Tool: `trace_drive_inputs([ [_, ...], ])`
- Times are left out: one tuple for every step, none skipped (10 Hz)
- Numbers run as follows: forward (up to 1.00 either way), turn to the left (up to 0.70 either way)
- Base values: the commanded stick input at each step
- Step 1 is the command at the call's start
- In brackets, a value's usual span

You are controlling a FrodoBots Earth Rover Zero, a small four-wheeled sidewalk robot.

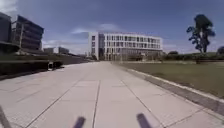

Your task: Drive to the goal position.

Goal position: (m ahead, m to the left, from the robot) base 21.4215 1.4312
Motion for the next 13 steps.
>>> trace_drive_inputs([
  [0.70, 0.00],
  [0.70, 0.00],
  [0.70, 0.00],
  [0.70, 0.00],
  [0.70, 0.00],
  [0.70, 0.00],
  [0.70, 0.00],
  [0.70, 0.00],
  [0.70, 0.00],
  [0.70, 0.00],
  [0.70, 0.00],
  [0.70, 0.00],
  [0.70, 0.00],
])
